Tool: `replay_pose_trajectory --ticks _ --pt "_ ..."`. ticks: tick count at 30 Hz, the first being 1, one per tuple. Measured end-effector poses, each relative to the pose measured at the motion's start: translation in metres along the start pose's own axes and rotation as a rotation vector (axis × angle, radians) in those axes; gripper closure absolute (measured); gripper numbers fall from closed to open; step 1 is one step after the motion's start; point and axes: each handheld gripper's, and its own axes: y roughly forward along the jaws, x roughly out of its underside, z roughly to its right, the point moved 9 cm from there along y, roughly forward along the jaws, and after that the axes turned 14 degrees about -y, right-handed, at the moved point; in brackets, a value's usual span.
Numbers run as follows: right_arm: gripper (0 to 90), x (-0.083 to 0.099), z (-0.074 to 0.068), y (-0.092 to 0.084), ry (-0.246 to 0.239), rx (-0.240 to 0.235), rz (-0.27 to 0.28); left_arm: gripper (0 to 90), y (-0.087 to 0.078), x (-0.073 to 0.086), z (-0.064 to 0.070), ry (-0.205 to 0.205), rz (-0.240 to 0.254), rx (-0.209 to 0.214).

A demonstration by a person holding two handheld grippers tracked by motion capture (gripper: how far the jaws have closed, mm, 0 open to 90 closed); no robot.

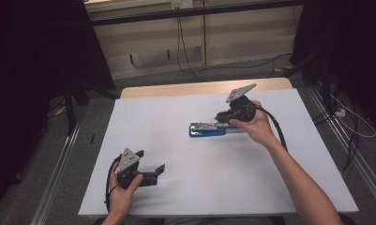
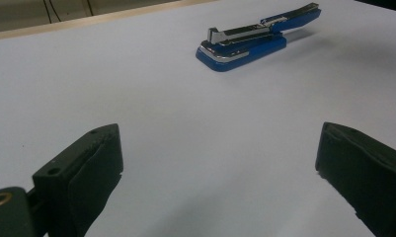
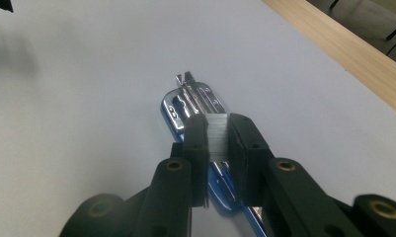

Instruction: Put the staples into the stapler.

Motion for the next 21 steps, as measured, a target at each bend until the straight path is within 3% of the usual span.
replay_pose_trajectory --ticks 21 --pt "79.4 -0.023 0.003 0.020 -0.019 -0.021 -0.009 4.4 -0.002 0.000 0.002 0.005 0.000 0.001"
